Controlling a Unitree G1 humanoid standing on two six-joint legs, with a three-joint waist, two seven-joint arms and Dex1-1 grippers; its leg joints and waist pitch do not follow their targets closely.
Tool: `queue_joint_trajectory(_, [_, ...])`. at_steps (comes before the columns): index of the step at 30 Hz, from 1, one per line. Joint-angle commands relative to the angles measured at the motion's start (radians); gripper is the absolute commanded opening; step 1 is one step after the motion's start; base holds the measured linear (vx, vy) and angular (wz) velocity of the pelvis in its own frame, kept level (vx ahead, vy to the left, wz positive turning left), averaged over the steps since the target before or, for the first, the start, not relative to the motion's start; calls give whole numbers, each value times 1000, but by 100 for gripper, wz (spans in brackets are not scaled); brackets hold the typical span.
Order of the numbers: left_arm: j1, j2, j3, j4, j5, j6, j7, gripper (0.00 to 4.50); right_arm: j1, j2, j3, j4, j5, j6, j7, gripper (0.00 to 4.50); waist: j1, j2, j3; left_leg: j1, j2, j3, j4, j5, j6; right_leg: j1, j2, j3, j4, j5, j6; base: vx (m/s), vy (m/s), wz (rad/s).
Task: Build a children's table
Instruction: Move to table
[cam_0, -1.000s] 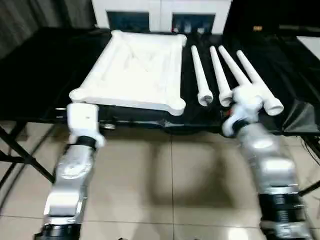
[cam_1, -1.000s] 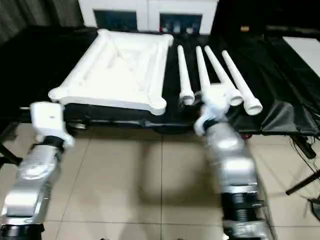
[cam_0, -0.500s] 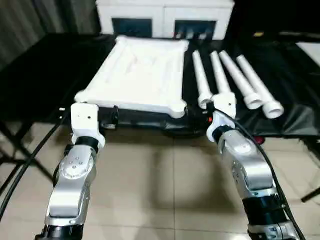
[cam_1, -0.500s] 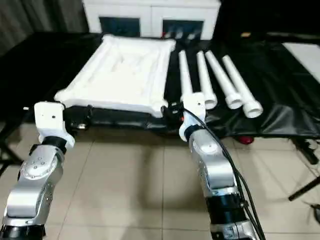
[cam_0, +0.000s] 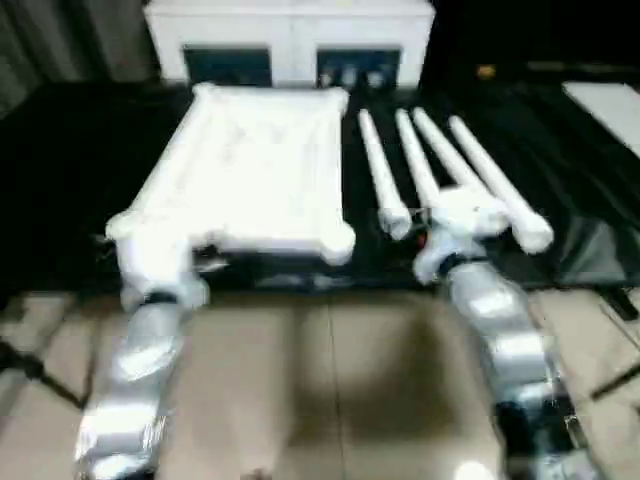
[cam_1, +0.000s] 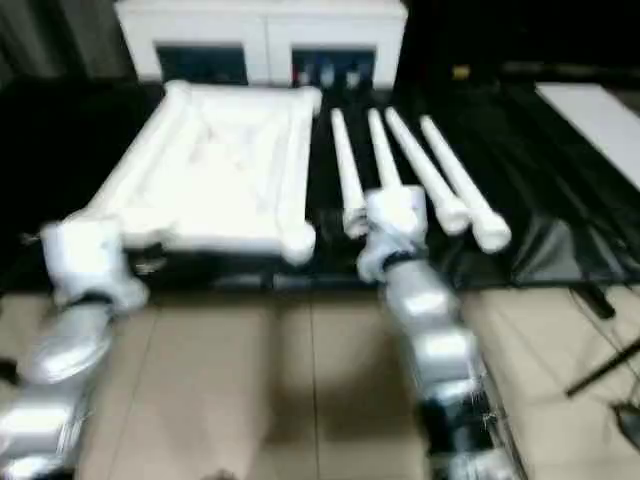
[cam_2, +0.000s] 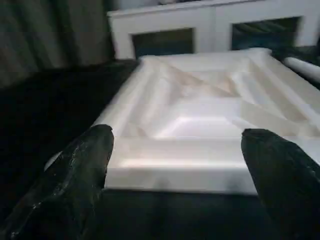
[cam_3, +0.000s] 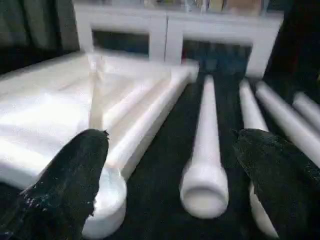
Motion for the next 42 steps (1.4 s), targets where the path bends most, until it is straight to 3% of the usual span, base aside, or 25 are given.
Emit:
queue_joint_trajectory(1, [-9, -4, -15, -57, 14, 22, 9, 450, 40, -50, -60, -24, -19, -20, -12, 447, -26, 20, -61, 121, 143, -82, -129, 84, 389, -88, -38, -8, -11, 37, 81, 78, 31, 8])
queue_joint_trajectory(3, [-7, -2, -6, -68, 17, 30, 15, 450, 59, -65, -78, -40, -9, -31, 4, 447, -21, 0, -49, 93, 105, -44, -128, 14, 384, -71, -58, 11, -75, 108, 49, 64, -28, 1])
queue_joint_trajectory(4, [2, -2, 22, -89, 21, 38, 35, 450, 91, -77, -130, -100, 55, -25, 47, 447, 12, -65, -25, 21, -33, 46, -38, -204, 231, 24, -118, 104, -257, -230, -22, 54, -75, 10])
queue_joint_trajectory(6, [7, -11, 50, -95, 8, 34, 56, 450, 101, -67, -170, -135, 101, 6, 53, 447, 32, -71, -53, -50, -35, 15, 50, -22, 170, 133, -184, 172, -265, -465, -147, 76, -71, 8])
queue_joint_trajectory(8, [10, -29, 83, -78, -15, 6, 81, 450, 100, -47, -186, -141, 116, 47, 33, 447, 23, -64, -41, -72, -23, 2, 41, 56, 129, 135, -167, 141, -263, -364, -217, 93, -36, -1])
queue_joint_trajectory(11, [27, -36, 92, -43, -11, -40, 83, 450, 98, -29, -146, -126, 92, 47, -4, 447, -20, -5, -28, -11, 31, -4, -120, 10, 116, 83, -50, 21, -244, -324, -183, 102, 18, -3])
queue_joint_trajectory(12, [34, -40, 88, -29, -10, -54, 80, 450, 93, -22, -131, -117, 89, 48, -7, 447, -54, 11, -28, 43, 76, -55, -149, -184, 134, 45, -17, -8, -198, -279, -134, 117, 55, -5])
queue_joint_trajectory(14, [55, -44, 52, -1, 1, -90, 58, 450, 67, -5, -95, -96, 70, 63, -8, 447, -89, 30, -54, 137, 117, -106, -168, -324, 168, -1, -30, -9, -124, -88, -126, 135, 27, 7])
queue_joint_trajectory(16, [70, -52, 25, 18, 4, -108, 44, 450, 50, 7, -85, -85, 67, 64, 10, 447, -110, -13, -57, 156, 118, -118, -147, -81, 385, -41, -58, 4, -99, 52, -23, 121, 6, 4])
queue_joint_trajectory(18, [79, -60, 3, 34, 4, -116, 33, 450, 40, 11, -79, -71, 62, 65, 21, 447, -78, -56, -53, 32, -11, -11, -74, 13, 364, 75, -111, 71, -201, 182, -101, 119, -35, 6])
queue_joint_trajectory(19, [81, -66, -8, 31, 1, -122, 26, 450, 32, 3, -70, -57, 44, 64, 20, 447, -39, -79, -72, -82, -23, 0, 27, 42, 254, 203, -203, 156, -245, 146, -228, 128, -24, 8])
queue_joint_trajectory(21, [78, -76, -9, 24, -6, -121, 23, 450, 26, 0, -64, -42, 37, 70, 17, 447, -27, -64, -67, -98, 3, -13, 21, 67, 165, 197, -192, 141, -241, 197, -286, 103, 2, 7])
queue_joint_trajectory(22, [76, -73, -16, 23, 0, -122, 21, 450, 23, -5, -53, -32, 33, 68, 16, 447, -22, -60, -51, -132, -3, -13, -27, 145, 210, 208, -159, 24, -239, 204, -257, 102, 15, 17])
queue_joint_trajectory(24, [71, -63, -33, 22, 15, -122, 14, 450, 17, -10, -36, -14, 25, 63, 17, 447, -67, 16, -60, -2, 18, -93, -112, 145, 374, 146, -23, -94, -184, -12, -108, 164, 38, 36])
queue_joint_trajectory(25, [70, -61, -38, 20, 20, -126, 14, 450, 15, -7, -33, -8, 24, 61, 16, 447, -115, 22, -67, 133, 59, -218, -116, 92, 546, 14, 20, -75, -68, -174, -31, 170, 33, 48])
queue_joint_trajectory(28, [67, -57, -40, 6, 25, -122, 20, 450, 8, 3, -20, 8, 17, 53, 25, 447, -103, -12, -47, 104, 36, -291, -134, 181, 553, -38, -1, 11, -1, -115, 83, 92, -14, 50])
queue_joint_trajectory(29, [67, -56, -40, 6, 25, -122, 20, 450, 8, 4, -19, 9, 16, 52, 26, 447, -109, -28, -56, 129, 82, -243, -123, 150, 482, -59, -31, 38, -17, -55, 90, 56, -62, 37])
queue_joint_trajectory(30, [65, -53, -42, 3, 32, -121, 20, 450, 7, 20, -32, 15, 31, 54, 23, 447, -78, -41, -40, 83, 54, -190, -153, -6, 398, -33, -45, 59, -48, 46, 73, 56, -62, 37])
queue_joint_trajectory(31, [60, -48, -40, 1, 35, -118, 18, 450, 3, 29, -32, 24, 37, 52, 31, 447, -64, -94, -23, 25, -25, -135, -115, -171, 306, 43, -104, 146, -203, -67, 72, 40, -118, 28])
queue_joint_trajectory(32, [59, -47, -39, -1, 36, -116, 17, 450, 2, 28, -27, 28, 35, 53, 35, 447, -30, -111, -20, 2, -85, -61, -2, -177, 242, 81, -149, 202, -264, -220, 68, 70, -100, 14])
queue_joint_trajectory(33, [57, -43, -40, -1, 37, -113, 16, 450, 1, 24, -21, 32, 29, 50, 40, 447, -19, -98, -33, -31, -68, -50, 79, -83, 157, 131, -198, 242, -268, -394, 3, 70, -100, 14])
queue_joint_trajectory(38, [42, -23, -43, 9, 30, -106, -9, 450, -10, 24, -16, 44, 37, 47, 33, 447, 17, -46, -35, -29, -9, -28, -55, 81, 72, 162, -73, 133, -263, -199, -220, 105, 10, 13])
queue_joint_trajectory(39, [35, -21, -43, 19, 29, -106, -16, 450, -12, 23, -20, 47, 37, 46, 33, 447, 1, -6, -43, 33, 56, -62, -138, 39, 92, 113, -13, 58, -214, -140, -155, 143, 119, 7])
queue_joint_trajectory(40, [33, -20, -44, 23, 28, -107, -18, 450, -13, 22, -21, 48, 37, 46, 33, 447, -53, 13, -66, 155, 144, -158, -157, -33, 219, -7, 0, 10, -75, -112, -88, 165, 139, 4])
queue_joint_trajectory(42, [15, -10, -54, 43, 24, -108, -41, 450, -16, 17, -29, 49, 35, 53, 39, 447, -53, 6, -75, 159, 132, -162, -129, 32, 364, -56, -18, -3, -15, -48, 44, 142, 98, 6])
